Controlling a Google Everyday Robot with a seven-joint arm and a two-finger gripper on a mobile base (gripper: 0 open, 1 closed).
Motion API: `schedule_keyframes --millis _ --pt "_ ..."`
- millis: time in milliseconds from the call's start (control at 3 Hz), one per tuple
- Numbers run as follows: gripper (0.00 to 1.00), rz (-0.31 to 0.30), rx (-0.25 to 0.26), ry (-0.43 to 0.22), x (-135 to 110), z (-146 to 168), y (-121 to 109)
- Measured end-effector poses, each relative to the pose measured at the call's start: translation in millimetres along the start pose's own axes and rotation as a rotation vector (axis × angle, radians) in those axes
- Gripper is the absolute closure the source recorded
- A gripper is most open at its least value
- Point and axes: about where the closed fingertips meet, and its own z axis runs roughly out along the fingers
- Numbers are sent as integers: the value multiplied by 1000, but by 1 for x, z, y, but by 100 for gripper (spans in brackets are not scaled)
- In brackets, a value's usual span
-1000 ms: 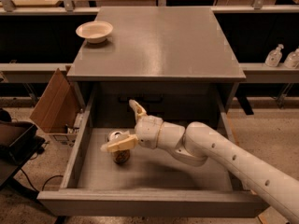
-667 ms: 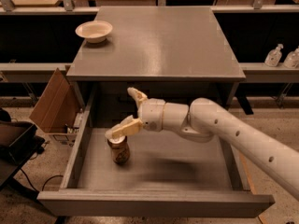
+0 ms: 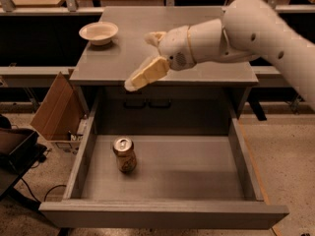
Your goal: Place orange can into top drawer
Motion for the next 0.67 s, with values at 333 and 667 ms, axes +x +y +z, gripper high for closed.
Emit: schedule_keyframes --millis 333,667 --pt "0 39 51 118 -2 -62 -6" --pt "0 4 161 200 -9 -119 10"
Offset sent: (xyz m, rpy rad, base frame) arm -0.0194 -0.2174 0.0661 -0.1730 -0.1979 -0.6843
